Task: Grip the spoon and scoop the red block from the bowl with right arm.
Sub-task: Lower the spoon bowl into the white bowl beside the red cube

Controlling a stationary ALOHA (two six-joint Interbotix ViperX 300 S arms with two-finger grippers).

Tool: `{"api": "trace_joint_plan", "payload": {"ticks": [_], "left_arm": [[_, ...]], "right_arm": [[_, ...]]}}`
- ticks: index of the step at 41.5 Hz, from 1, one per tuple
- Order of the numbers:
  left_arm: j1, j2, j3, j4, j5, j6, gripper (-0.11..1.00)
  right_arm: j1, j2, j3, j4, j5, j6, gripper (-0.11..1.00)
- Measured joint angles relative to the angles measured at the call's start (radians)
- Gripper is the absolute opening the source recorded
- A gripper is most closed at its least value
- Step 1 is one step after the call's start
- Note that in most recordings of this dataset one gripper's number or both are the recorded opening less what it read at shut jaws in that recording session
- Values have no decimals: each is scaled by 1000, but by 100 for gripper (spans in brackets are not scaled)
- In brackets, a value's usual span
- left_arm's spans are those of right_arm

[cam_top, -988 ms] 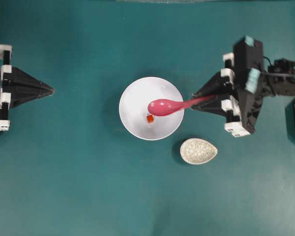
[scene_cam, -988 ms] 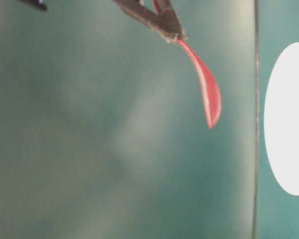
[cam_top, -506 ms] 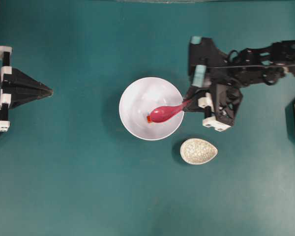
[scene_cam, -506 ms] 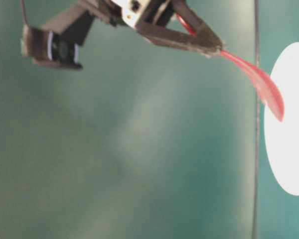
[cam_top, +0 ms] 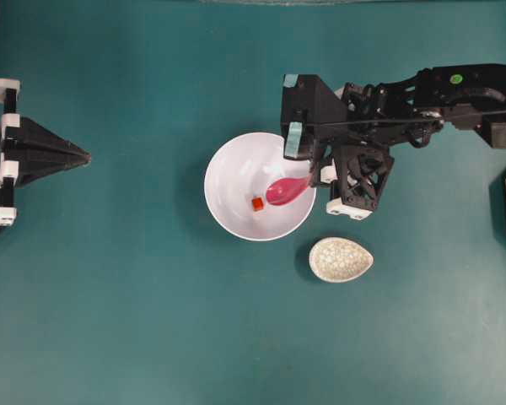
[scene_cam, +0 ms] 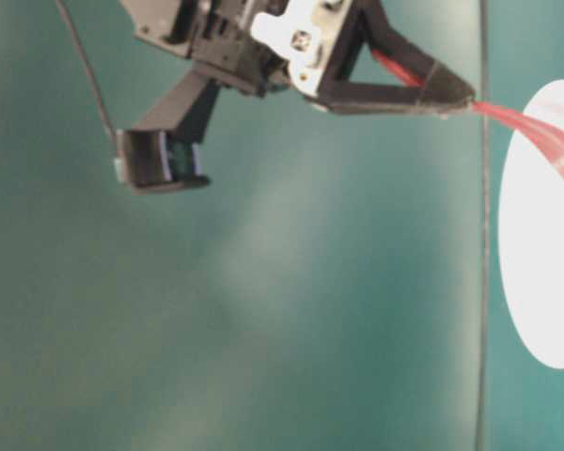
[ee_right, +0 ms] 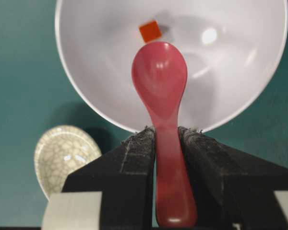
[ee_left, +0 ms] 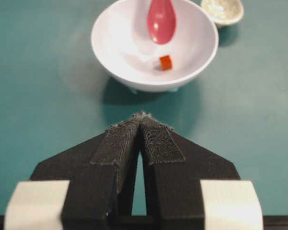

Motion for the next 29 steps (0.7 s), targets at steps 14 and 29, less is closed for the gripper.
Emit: {"api": "trace_joint_plan", "payload": {"ticks": [14,29], "left_arm": [[0,-3,0,0,0,0,0],[0,-2,0,0,0,0,0]], "right_arm": [[0,23,0,-3,3,11,25],[8,75,-34,-3,3,11,25]]}}
